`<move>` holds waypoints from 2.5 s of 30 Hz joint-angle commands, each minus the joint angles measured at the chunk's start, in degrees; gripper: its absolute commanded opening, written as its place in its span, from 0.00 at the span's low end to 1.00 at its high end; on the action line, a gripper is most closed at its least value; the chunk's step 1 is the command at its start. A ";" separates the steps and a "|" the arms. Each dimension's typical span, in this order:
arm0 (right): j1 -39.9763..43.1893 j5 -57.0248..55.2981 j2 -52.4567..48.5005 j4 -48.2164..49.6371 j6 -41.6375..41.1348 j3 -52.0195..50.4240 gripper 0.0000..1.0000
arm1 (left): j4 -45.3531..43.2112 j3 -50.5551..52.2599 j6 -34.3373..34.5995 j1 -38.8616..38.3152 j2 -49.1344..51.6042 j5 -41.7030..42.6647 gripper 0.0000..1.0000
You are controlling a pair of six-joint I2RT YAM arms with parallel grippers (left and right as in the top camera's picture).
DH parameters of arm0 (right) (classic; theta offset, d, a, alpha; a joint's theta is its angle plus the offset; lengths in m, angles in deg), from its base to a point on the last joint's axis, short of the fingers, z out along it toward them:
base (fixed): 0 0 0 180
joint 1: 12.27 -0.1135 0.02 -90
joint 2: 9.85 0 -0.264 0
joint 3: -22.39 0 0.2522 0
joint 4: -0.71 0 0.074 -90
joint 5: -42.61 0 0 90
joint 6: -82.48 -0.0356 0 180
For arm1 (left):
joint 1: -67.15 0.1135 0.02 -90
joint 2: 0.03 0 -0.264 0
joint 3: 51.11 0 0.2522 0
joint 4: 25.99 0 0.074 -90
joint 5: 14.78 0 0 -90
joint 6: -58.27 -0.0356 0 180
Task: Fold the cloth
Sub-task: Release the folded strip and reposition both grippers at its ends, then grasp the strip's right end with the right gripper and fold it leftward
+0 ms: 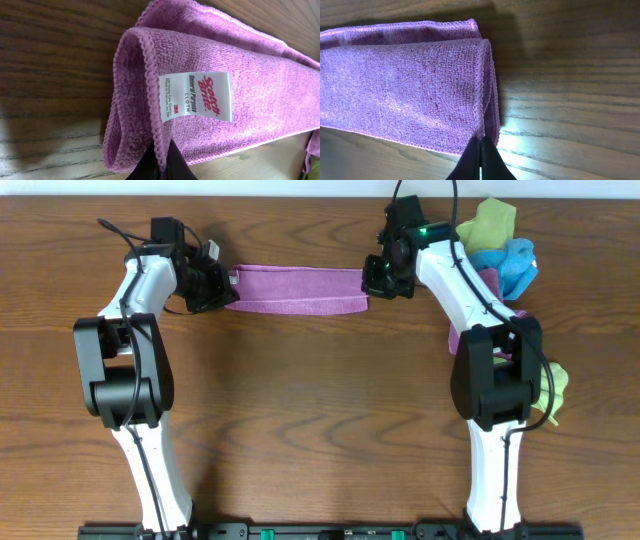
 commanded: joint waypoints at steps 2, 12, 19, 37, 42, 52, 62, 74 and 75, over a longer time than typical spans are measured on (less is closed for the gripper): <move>0.70 -2.91 -0.90 -0.42 0.13 1.07 0.49 | -0.31 -1.11 -0.96 0.55 0.31 -3.26 0.46; 0.66 -3.10 5.60 0.81 5.16 5.51 0.02 | 9.55 -20.35 -5.07 0.39 -1.38 -2.95 0.16; -2.23 -11.54 5.51 1.20 5.27 5.60 0.01 | 10.38 -19.17 -6.16 -6.71 -0.15 -25.64 0.05; -2.01 -13.22 5.40 -1.31 7.65 5.55 0.01 | -4.52 -1.70 -5.07 -9.01 -0.11 -27.69 0.06; -1.55 -13.20 5.40 -1.62 7.65 5.55 0.02 | -6.47 -0.26 -4.39 -9.01 -0.11 -25.05 0.06; -0.72 -13.05 4.42 -2.67 7.89 5.51 0.02 | -9.46 4.92 -3.96 -9.01 -0.09 -25.05 0.06; 9.77 26.36 -2.19 -1.07 15.87 5.46 0.99 | -8.68 5.03 -3.98 -9.01 -0.09 -25.05 0.06; 8.04 37.20 -9.94 2.36 16.15 5.46 0.99 | -8.63 5.03 -3.93 -9.01 -0.09 -23.54 0.06; 7.61 37.13 -10.10 2.80 16.15 5.46 0.99 | -8.57 5.03 -3.93 -9.01 -0.09 -23.52 0.06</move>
